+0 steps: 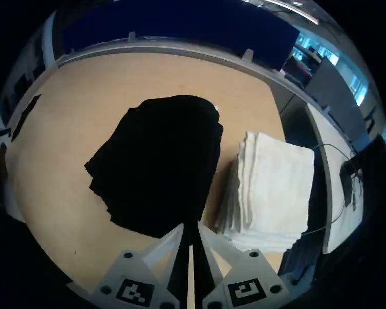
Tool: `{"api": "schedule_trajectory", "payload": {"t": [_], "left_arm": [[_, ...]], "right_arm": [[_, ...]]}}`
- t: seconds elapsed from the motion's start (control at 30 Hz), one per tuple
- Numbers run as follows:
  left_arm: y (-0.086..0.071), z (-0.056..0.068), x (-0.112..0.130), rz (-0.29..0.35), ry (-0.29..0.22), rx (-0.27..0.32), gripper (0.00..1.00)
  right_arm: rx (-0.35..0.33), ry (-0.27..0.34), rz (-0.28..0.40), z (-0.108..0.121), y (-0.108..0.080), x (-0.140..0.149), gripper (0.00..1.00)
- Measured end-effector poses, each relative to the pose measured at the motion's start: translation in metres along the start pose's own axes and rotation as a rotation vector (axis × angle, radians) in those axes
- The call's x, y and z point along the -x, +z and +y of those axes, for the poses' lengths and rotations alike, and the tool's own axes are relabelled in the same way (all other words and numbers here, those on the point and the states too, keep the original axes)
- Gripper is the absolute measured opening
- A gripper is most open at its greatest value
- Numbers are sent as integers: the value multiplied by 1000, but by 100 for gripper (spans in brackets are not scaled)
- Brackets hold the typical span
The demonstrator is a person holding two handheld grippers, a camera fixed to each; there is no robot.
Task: Fold towel
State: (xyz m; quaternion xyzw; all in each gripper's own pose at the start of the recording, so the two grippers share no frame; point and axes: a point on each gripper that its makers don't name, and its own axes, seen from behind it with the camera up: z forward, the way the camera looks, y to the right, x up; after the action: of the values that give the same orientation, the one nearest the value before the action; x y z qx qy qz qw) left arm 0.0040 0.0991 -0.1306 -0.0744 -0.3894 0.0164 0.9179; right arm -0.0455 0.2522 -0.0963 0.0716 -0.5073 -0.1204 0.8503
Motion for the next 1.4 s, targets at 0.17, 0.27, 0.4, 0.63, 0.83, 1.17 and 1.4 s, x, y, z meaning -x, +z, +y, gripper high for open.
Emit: {"api": "schedule_trajectory", "payload": {"t": [0.17, 0.27, 0.4, 0.63, 0.83, 1.17, 1.4], "left_arm": [[1, 1, 1, -3, 10, -2, 93], [1, 1, 1, -3, 14, -3, 93], [2, 2, 0, -3, 12, -1, 93], [2, 4, -3, 0, 12, 4, 93], [3, 4, -2, 0, 10, 7, 93], [3, 5, -1, 3, 12, 13, 93], [0, 0, 2, 4, 2, 13, 93]], "right_arm": [[9, 24, -1, 1, 7, 2, 3], [9, 31, -1, 0, 9, 2, 3], [11, 34, 5, -1, 9, 2, 5], [20, 36, 23, -3, 5, 0, 16], [37, 32, 43, -3, -1, -1, 39], [44, 37, 86, -10, -15, -11, 73], [17, 38, 135, -30, -22, -29, 85]]}}
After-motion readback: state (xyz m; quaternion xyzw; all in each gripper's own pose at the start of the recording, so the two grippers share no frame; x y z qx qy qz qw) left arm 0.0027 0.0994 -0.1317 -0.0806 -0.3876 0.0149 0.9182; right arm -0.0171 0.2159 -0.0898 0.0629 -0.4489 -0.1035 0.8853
